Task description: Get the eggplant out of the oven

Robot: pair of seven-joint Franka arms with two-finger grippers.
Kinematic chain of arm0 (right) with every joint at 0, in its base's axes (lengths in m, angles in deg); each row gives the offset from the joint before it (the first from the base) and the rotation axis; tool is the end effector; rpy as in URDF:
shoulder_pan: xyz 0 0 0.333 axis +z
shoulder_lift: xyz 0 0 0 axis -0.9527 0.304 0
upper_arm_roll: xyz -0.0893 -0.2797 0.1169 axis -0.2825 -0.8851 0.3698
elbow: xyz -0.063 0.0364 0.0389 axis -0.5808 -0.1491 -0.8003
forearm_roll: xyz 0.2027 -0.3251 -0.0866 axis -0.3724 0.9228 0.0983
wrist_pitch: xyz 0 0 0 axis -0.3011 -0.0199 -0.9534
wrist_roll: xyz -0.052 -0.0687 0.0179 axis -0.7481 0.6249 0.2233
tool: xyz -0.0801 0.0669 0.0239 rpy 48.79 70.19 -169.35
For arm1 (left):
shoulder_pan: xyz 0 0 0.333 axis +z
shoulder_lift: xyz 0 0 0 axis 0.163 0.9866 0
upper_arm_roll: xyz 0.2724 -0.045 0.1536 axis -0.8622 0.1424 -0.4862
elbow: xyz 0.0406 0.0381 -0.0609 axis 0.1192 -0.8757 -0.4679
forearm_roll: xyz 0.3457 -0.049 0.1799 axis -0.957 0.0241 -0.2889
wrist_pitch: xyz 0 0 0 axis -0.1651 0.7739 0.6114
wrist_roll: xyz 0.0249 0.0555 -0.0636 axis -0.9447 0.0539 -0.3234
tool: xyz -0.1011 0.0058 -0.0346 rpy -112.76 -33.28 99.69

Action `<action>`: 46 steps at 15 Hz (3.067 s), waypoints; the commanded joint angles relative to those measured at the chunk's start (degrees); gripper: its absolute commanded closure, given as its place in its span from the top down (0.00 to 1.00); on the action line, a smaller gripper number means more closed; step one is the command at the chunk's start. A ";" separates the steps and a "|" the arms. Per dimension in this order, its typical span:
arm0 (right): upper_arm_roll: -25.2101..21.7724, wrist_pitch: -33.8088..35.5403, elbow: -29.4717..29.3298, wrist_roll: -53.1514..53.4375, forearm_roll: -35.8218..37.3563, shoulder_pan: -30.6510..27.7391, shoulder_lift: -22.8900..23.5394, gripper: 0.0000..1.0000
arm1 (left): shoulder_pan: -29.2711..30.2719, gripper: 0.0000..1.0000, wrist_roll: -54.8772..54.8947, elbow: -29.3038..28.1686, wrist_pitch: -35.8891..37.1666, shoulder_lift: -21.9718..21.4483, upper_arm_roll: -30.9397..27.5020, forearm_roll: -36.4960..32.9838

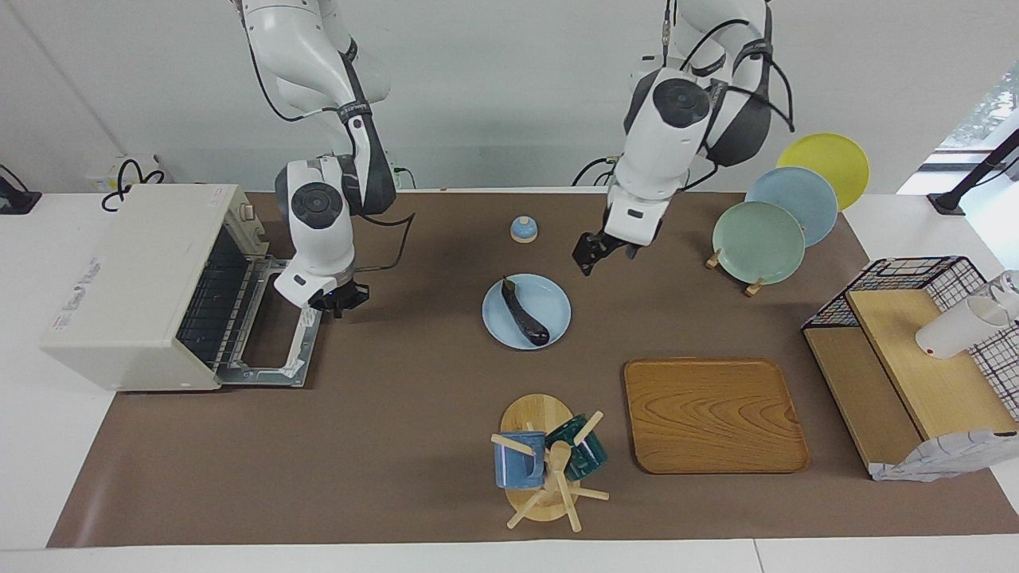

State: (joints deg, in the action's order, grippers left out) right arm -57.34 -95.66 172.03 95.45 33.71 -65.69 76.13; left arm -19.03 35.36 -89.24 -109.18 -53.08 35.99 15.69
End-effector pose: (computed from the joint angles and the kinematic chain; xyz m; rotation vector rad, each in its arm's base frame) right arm 0.5325 0.0724 0.3198 2.9246 0.2256 -0.1600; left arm 0.5076 -0.3229 0.4659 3.0178 0.5262 -0.0834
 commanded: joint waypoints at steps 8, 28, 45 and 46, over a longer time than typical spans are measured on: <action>0.85 -7.93 6.99 -5.59 4.26 -4.94 -1.94 0.00 | -14.13 1.00 -8.26 -8.44 -24.88 11.76 -1.25 0.63; 1.03 30.88 -22.42 -32.32 -2.20 -14.61 -5.37 0.05 | 2.89 0.00 16.58 4.64 -5.37 8.68 -1.60 -1.21; -0.08 38.92 -34.15 -21.16 -11.19 -9.27 -5.10 1.00 | 19.71 0.00 52.82 10.28 -15.39 22.22 -1.60 -0.07; -2.63 38.84 -33.72 -21.15 -11.19 -7.16 -5.63 1.00 | 19.80 0.57 52.82 10.28 -15.30 22.22 -1.60 0.02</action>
State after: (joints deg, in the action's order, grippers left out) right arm -55.91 -58.14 138.74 73.27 22.43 -76.62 71.22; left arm 0.46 87.21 -79.11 -124.18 -30.83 34.23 15.47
